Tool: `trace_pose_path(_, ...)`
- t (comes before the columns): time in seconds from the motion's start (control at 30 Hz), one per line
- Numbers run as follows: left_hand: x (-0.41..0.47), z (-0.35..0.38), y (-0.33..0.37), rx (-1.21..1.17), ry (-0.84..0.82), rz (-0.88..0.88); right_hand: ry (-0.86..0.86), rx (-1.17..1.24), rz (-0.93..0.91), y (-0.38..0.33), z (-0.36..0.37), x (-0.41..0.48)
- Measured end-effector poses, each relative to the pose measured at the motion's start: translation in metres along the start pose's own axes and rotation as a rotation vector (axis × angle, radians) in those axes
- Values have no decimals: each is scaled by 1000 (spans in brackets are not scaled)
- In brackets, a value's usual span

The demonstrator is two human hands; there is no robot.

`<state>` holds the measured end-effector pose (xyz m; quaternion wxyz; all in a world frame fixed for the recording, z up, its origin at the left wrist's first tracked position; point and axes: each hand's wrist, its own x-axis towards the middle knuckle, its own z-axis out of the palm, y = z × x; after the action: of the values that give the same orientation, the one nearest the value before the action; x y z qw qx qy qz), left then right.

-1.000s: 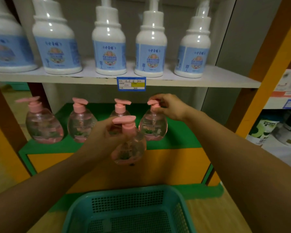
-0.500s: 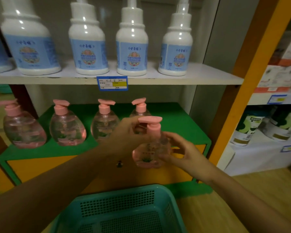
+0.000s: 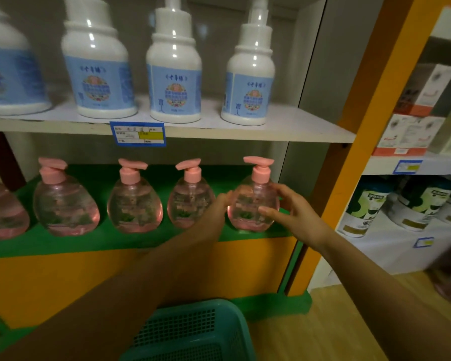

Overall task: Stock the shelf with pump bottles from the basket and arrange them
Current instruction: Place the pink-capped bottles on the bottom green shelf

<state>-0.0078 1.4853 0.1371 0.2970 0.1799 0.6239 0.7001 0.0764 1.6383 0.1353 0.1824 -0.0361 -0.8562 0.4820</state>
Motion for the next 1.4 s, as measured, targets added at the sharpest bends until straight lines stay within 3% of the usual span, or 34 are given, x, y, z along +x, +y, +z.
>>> trace_pose_path(0.23, 17, -6, -8, -221, 51, -34, -54, 90, 83, 23, 13, 24)
trace_pose_path(0.57, 24, -3, -12, -103, 87, 19, -150, 30, 159, 19, 13, 28)
trace_pose_path(0.63, 19, 2, -5, -93, 97, 21, 5, -98, 133, 12, 17, 17)
trace_pose_path(0.73, -4, -1, 3, 65, 105, 135, 366, -278, -86, -1, 26, -10)
trace_pose_path(0.8, -30, -14, 6, 179, 96, 331, 404, -237, -173, -17, 35, -30)
trace_pose_path(0.9, -68, -37, 23, 296, 116, 485, 318, -143, -180, -50, 49, -49)
trace_pose_path(1.1, -127, -86, 80, 367, 131, 623, 194, 1, -209, -139, 75, -37)
trace_pose_path(1.4, -187, -144, 209, 377, 357, 799, 100, 113, -382, -287, 93, 16)
